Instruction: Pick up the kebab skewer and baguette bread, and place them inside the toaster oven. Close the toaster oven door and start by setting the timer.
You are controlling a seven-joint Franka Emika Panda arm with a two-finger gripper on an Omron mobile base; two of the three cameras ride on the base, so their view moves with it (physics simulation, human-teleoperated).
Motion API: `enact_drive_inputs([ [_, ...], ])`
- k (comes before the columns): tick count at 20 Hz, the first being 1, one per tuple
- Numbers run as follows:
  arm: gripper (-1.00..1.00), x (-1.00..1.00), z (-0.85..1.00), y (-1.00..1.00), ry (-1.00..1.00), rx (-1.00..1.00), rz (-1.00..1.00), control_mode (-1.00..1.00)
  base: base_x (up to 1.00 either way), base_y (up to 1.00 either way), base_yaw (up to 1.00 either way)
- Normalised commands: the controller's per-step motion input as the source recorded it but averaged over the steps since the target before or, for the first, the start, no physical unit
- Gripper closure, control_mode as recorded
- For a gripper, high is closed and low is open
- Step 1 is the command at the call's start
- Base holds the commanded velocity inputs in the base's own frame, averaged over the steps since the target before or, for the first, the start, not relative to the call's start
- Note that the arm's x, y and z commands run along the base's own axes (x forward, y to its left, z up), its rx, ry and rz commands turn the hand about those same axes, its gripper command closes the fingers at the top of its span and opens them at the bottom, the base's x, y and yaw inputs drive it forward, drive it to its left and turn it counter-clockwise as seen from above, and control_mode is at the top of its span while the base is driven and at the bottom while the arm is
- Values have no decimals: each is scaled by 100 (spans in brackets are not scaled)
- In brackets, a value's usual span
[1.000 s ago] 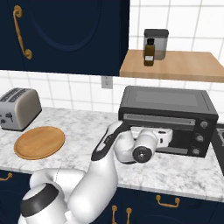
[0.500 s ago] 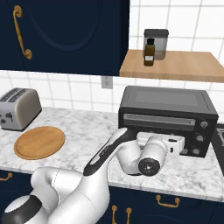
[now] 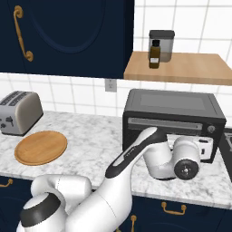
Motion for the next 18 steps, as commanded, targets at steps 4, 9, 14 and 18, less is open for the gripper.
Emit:
enact_drive_inputs([
  [4,-100,0,0,-1,6,0,1,-100,0,0,0],
  [9,-100,0,4,0,6,0,0,-100,0,0,0],
  [14,-100,0,0,-3,2,4,0,-100,0,0,0],
  [18,-100,2,0,-28,0,14,0,-100,0,0,0],
])
